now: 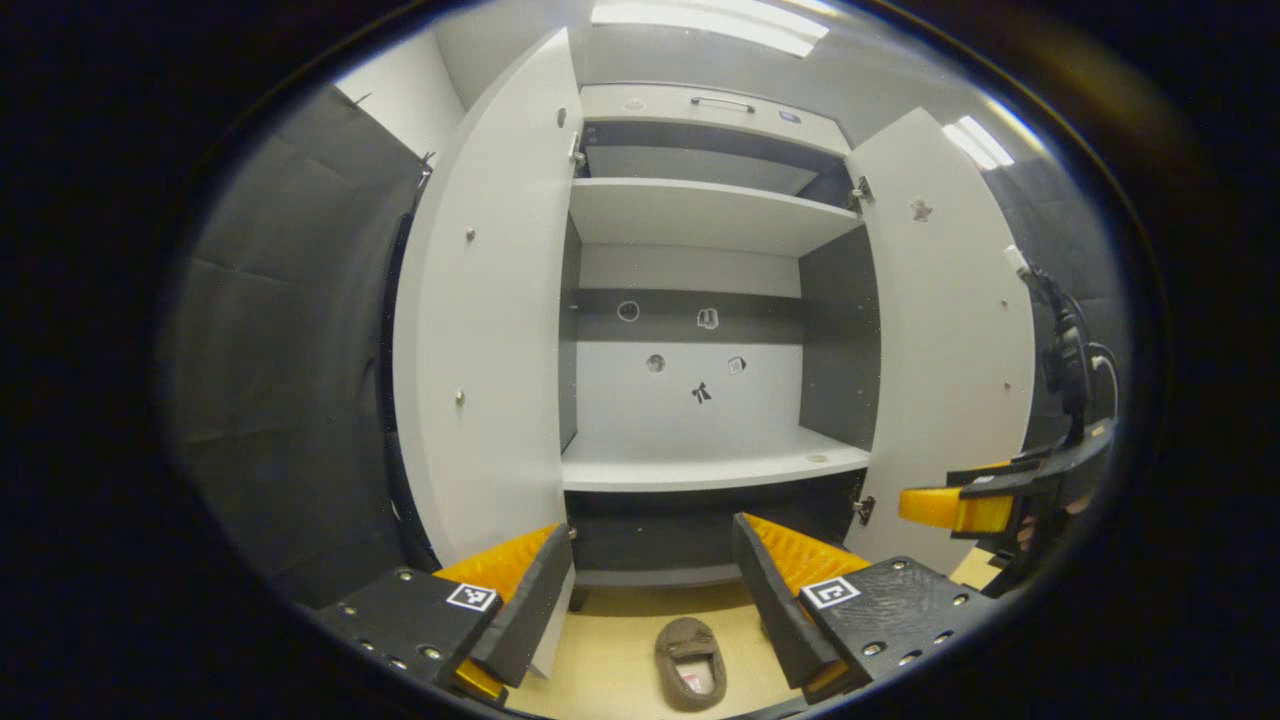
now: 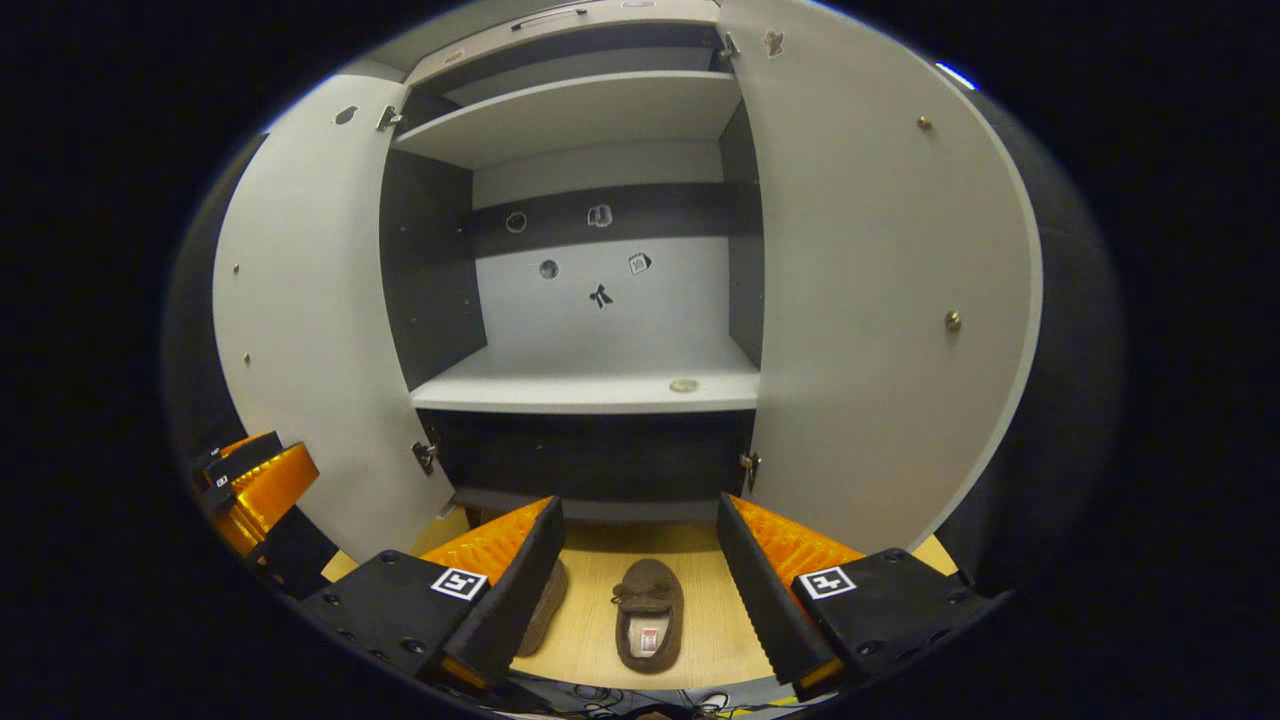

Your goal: Grab one shoe with the right hand and put it into the shoe cabinet, grab the other shoe with the left hand and put it into the shoe cabinet; then close the right door with the right hand and the left door with the left hand.

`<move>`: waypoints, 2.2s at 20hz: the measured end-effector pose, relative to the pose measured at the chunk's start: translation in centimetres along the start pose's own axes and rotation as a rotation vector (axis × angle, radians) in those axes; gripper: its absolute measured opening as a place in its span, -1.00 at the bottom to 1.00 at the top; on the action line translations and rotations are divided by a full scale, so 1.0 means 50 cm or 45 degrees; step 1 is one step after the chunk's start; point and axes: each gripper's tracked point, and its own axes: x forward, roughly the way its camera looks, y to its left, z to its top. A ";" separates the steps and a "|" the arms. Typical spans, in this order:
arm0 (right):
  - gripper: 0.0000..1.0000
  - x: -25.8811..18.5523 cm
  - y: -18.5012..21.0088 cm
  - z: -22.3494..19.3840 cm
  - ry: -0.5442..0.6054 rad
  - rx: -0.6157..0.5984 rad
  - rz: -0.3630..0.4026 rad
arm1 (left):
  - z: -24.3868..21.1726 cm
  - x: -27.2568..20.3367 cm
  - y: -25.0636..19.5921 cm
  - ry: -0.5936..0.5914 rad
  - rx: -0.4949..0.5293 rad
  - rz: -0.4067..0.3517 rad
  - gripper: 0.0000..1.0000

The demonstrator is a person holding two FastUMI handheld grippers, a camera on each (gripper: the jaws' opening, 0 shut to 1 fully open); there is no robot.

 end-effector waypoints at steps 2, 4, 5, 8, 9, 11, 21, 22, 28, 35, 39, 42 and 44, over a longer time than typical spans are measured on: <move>0.94 0.014 0.010 -0.042 0.076 -0.005 0.034 | -0.006 -0.003 -0.005 0.008 -0.004 -0.001 0.87; 0.93 0.029 0.023 -0.084 0.142 -0.012 0.065 | -0.013 -0.010 -0.008 0.015 -0.011 0.000 0.87; 0.93 0.040 0.024 -0.106 0.178 -0.016 0.077 | -0.016 -0.011 -0.009 0.019 -0.015 -0.002 0.87; 0.94 0.053 0.047 -0.167 0.302 0.021 0.129 | -0.027 -0.017 -0.005 0.031 -0.008 0.003 0.87; 0.94 0.053 0.054 -0.185 0.336 0.040 0.147 | -0.031 -0.017 -0.002 0.035 -0.004 0.008 0.87; 0.94 0.067 0.060 -0.228 0.412 0.042 0.168 | -0.039 -0.021 0.006 0.044 -0.006 0.019 0.87; 0.96 0.173 0.085 -0.397 0.641 -0.048 0.186 | -0.078 -0.024 0.016 0.080 0.057 0.002 0.87; 0.96 0.186 0.086 -0.413 0.661 -0.057 0.184 | -0.083 -0.022 0.017 0.087 0.059 -0.006 0.87; 0.96 0.245 0.083 -0.503 0.740 -0.133 0.173 | -0.120 -0.004 0.037 0.118 0.080 0.010 0.88; 0.83 0.311 0.070 -0.537 0.740 -0.183 0.113 | -0.149 0.008 0.031 0.142 0.035 -0.007 0.87; 0.91 0.337 0.055 -0.557 0.767 -0.307 0.070 | -0.163 0.008 0.019 0.165 0.043 -0.025 0.88; 0.74 0.337 0.051 -0.563 0.786 -0.365 0.039 | -0.166 0.005 0.013 0.177 0.013 -0.037 0.88; 0.73 0.336 0.044 -0.564 0.788 -0.452 -0.004 | -0.169 0.000 0.004 0.185 -0.031 -0.063 0.88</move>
